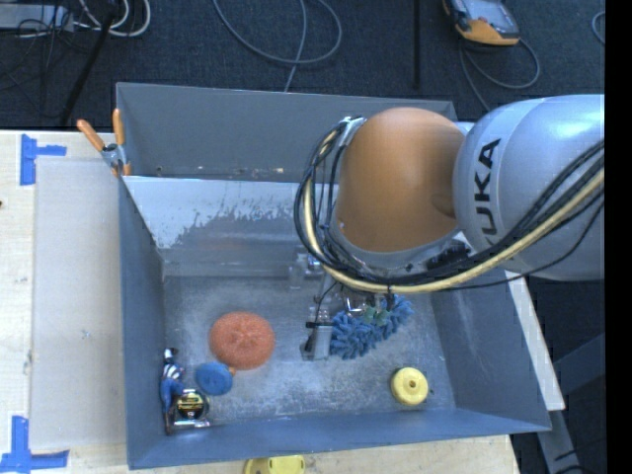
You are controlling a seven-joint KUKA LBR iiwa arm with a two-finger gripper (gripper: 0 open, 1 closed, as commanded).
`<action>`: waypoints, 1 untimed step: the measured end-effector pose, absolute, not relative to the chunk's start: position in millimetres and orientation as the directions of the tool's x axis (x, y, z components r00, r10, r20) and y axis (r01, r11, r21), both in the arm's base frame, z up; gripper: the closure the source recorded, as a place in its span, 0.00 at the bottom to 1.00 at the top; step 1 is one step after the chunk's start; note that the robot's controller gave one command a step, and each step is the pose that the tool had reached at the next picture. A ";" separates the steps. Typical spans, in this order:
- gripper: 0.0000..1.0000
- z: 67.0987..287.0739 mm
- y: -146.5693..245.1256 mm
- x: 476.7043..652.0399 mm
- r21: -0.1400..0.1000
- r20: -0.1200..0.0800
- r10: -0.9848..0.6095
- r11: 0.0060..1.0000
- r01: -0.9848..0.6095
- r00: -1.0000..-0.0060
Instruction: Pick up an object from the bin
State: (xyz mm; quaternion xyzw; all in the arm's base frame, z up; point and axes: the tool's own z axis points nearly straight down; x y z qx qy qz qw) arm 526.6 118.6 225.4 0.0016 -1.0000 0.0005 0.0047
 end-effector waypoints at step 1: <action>0.00 229.8 118.0 528.2 0.000 0.002 0.000 1.000 0.000 -1.000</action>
Offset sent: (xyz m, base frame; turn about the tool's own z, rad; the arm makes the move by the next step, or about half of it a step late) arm 0.0169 0.0378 -0.0567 -0.1492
